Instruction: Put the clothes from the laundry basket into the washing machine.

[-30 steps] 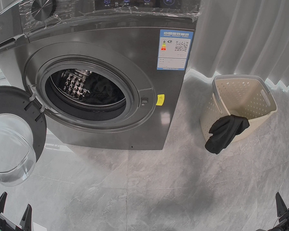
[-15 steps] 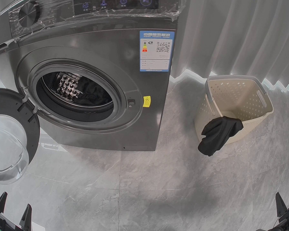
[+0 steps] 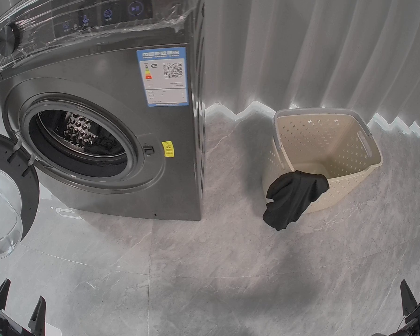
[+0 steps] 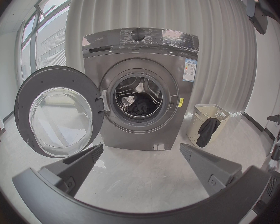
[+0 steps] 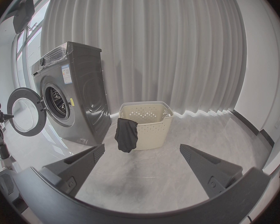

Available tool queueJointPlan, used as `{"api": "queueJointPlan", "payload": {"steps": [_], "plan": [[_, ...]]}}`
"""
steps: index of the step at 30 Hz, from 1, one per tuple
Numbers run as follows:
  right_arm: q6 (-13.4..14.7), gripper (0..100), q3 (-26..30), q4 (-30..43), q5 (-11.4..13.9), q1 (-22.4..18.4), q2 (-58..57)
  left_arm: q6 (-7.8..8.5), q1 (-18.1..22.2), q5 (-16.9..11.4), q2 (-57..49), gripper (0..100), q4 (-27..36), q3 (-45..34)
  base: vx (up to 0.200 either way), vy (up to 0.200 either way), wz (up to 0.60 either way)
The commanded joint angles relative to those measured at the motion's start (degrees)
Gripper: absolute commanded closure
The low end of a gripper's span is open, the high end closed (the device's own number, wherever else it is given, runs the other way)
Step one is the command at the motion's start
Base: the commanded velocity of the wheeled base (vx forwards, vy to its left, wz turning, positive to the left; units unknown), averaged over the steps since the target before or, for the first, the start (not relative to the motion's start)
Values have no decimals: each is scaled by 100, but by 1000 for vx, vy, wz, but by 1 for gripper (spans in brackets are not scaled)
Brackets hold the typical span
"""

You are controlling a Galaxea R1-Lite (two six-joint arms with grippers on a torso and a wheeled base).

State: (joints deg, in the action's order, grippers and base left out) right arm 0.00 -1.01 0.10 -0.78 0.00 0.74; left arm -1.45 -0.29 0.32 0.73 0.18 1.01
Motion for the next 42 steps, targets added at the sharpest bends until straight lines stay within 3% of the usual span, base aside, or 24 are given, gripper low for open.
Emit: {"api": "queueJointPlan", "payload": {"steps": [1, 18, 33, 42], "plan": [[0, 0, 101, -1, -1, 0, -74, -4, 3, 3, -64, 0, -1, -101, 0, -200, 0], [0, 0, 101, -1, 8, 0, -74, 4, 3, 3, -64, 0, 8, -101, 0, -200, 0], [-18, 0, 101, -1, -36, 0, -74, 22, 3, -14, -64, 0, -1, -101, 0, 0, 0], [-9, 0, 101, -1, -10, -18, -74, 22, 3, -14, -64, 0, -1, -101, 0, -200, 0]]}}
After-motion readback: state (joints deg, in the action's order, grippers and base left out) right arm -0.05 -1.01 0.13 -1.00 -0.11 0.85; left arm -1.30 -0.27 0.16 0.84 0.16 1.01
